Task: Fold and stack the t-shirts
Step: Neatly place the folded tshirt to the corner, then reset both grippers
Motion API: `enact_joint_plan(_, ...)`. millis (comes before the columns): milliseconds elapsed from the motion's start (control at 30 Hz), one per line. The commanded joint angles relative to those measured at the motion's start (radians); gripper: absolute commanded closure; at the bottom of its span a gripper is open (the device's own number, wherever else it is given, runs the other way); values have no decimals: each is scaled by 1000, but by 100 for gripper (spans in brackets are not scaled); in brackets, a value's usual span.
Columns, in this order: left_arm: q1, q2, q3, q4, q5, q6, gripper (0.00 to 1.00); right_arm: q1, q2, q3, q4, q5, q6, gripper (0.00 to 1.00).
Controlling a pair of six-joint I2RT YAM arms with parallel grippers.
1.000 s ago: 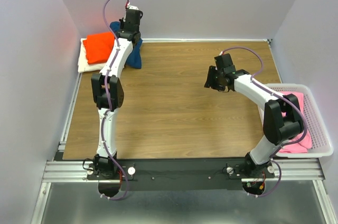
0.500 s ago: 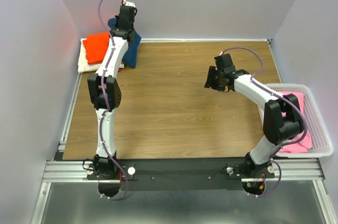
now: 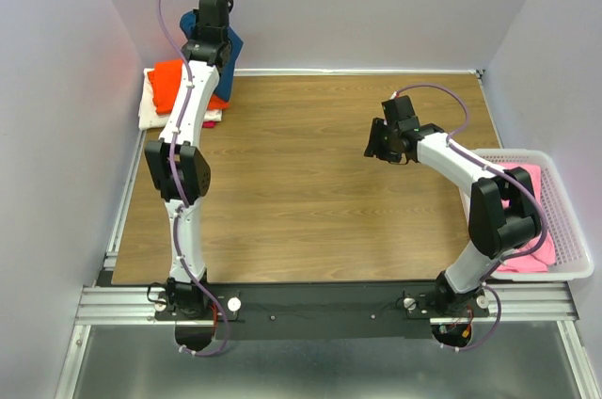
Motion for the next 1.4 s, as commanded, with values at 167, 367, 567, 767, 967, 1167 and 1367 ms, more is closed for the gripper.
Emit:
enact_joint_plan(167, 49, -45, 0, 51, 44, 4, 100, 2, 2, 27, -27, -1, -14, 44)
enact_joint_plan(367, 115, 24, -11, 61, 103, -13, 100, 2, 22, 39, -27, -7, -17, 45)
enact_joint_plan(567, 227, 120, 61, -6, 67, -152, 49, 2, 27, 52, -33, -10, -23, 44)
enact_joint_plan(767, 258, 32, 23, 37, 130, -250, 2, 2, 5, 42, -36, -8, -18, 44)
enact_joint_plan(967, 258, -96, -120, 101, 233, -335, 2, 2, -32, 27, -36, 12, -12, 44)
enact_joint_plan(1167, 245, -215, -294, 141, 421, -490, 2, 2, -65, 27, -36, 34, 8, 44)
enact_joint_plan(1367, 115, -419, -526, 196, 463, -524, 2, 2, -119, 27, -35, 91, 23, 44)
